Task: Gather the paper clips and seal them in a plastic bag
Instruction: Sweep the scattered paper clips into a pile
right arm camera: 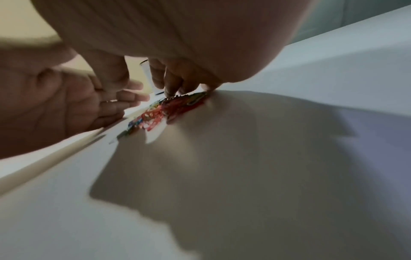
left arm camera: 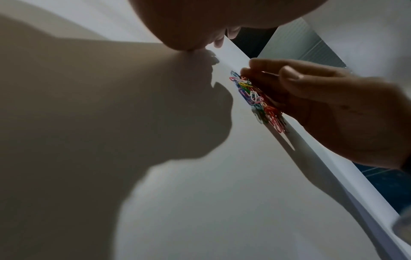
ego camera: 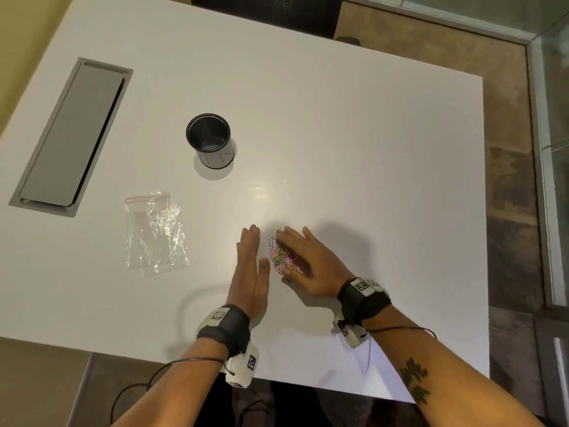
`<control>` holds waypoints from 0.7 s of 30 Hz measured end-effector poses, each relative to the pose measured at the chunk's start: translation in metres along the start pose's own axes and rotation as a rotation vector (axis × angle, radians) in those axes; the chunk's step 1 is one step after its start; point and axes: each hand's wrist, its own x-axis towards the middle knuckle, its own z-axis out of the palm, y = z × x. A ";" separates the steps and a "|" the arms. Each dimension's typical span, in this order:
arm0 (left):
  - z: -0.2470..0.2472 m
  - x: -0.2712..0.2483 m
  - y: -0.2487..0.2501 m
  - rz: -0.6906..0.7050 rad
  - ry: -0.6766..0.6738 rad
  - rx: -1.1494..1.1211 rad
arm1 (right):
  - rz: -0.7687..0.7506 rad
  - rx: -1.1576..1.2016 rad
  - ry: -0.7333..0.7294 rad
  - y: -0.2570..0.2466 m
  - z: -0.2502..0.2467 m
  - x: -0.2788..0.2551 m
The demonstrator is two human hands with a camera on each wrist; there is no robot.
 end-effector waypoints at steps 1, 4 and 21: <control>0.000 0.005 0.003 0.005 -0.008 0.018 | 0.027 0.051 0.066 -0.001 -0.001 -0.007; 0.005 0.018 0.008 0.014 -0.071 0.068 | 0.149 0.152 0.292 -0.002 0.006 -0.032; -0.020 -0.015 0.028 0.067 -0.095 -0.082 | 0.461 -0.002 0.383 -0.047 0.072 -0.026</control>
